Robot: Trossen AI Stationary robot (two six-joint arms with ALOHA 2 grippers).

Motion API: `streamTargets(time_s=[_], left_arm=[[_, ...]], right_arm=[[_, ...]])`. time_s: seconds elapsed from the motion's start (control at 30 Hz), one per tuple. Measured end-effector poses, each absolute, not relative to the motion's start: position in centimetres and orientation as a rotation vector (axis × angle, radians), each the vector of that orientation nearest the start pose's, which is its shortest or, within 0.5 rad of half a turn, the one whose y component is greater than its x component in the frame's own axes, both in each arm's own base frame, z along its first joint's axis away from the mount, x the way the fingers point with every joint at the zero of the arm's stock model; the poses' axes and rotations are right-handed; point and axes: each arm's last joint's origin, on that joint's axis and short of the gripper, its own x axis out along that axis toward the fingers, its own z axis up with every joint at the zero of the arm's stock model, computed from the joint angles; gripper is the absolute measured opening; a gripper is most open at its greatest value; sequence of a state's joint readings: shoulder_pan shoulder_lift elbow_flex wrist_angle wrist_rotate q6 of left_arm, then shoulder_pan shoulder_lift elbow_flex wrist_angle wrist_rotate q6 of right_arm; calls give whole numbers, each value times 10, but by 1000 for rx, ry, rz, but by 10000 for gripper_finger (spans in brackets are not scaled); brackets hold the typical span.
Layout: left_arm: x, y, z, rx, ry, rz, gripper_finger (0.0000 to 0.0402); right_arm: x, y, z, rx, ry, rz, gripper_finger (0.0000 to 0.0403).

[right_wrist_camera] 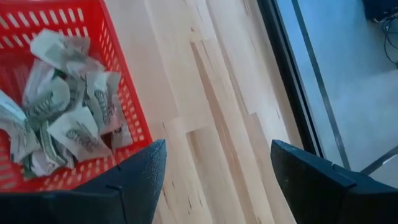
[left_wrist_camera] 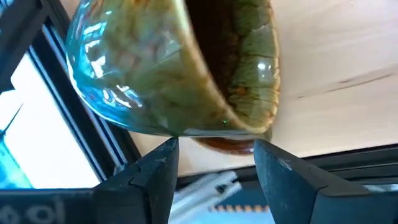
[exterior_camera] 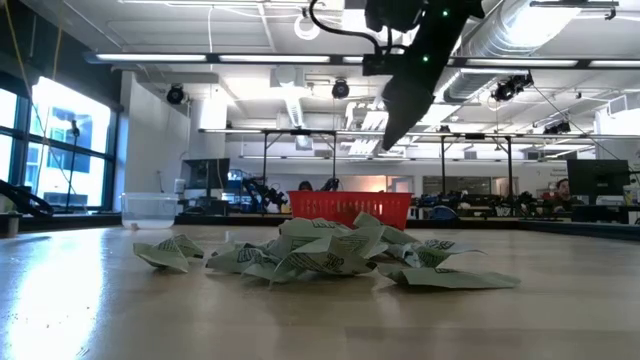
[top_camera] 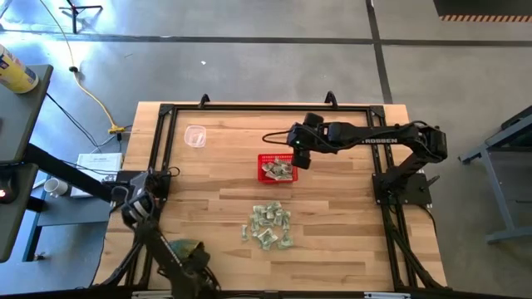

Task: Pick and place items into bin
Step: Adjust the green mug

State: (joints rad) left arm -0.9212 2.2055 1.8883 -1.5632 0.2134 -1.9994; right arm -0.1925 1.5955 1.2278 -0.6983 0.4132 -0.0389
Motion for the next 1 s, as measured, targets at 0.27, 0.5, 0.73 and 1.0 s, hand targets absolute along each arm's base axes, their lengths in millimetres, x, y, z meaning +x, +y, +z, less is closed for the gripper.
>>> streamTargets(time_s=[0.27,0.5,0.73,1.0], left_arm=[[255,-315,212,-793,1540,1184,243],[254,-314,214,-824,1501,1253,243],[257,-311,218,-876,1560,1322,243],[302,-283,249,-945,1402,1135,243]], right_arm=[[304,-71,248,-167,1209,-504,279],[299,-71,245,-172,1271,-496,279],[301,-74,246,-245,1274,-413,279],[298,-82,245,-174,1278,-430,279]])
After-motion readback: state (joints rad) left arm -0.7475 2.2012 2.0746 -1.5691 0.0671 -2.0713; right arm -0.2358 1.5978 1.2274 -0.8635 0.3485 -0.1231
